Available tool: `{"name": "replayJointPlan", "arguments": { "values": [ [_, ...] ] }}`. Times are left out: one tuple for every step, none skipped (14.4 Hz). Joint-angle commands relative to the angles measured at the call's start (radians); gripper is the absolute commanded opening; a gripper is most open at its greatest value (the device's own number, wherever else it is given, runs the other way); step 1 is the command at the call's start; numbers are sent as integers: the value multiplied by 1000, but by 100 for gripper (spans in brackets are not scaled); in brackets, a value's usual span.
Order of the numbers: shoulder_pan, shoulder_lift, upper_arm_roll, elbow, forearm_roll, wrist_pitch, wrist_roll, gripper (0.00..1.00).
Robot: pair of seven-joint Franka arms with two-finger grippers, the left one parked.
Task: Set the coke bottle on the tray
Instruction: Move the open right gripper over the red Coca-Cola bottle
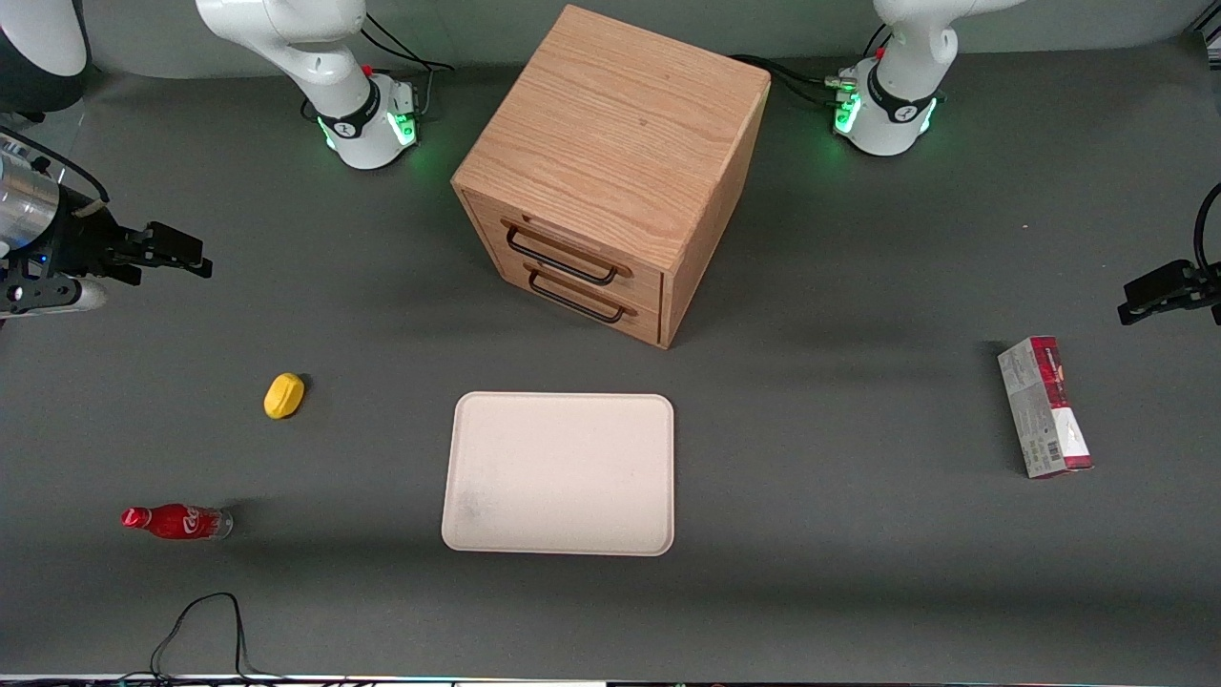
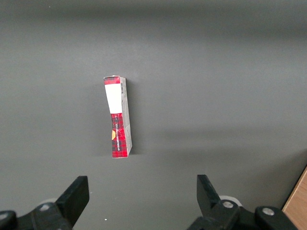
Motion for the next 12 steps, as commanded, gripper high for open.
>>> {"name": "replayJointPlan", "arguments": {
  "values": [
    [-18, 110, -12, 149, 6, -85, -1, 100],
    [-24, 152, -12, 209, 0, -108, -2, 100],
    [-45, 195, -12, 269, -7, -120, -4, 100],
    [-67, 238, -12, 324, -17, -133, -28, 100],
    [-93, 288, -12, 379, -18, -136, -83, 100],
    [-126, 341, -14, 433, -20, -136, -137, 100],
    [-162, 400, -12, 493, -18, -136, -177, 100],
    [-189, 474, -12, 575, -18, -131, -203, 100],
    [-202, 549, -12, 661, -18, -125, -229, 100],
    [-211, 633, -12, 750, -18, -117, -251, 100],
    [-220, 710, -12, 831, -18, -92, -257, 100],
    [-228, 767, -9, 867, -18, -44, -257, 100]
  ]
}}
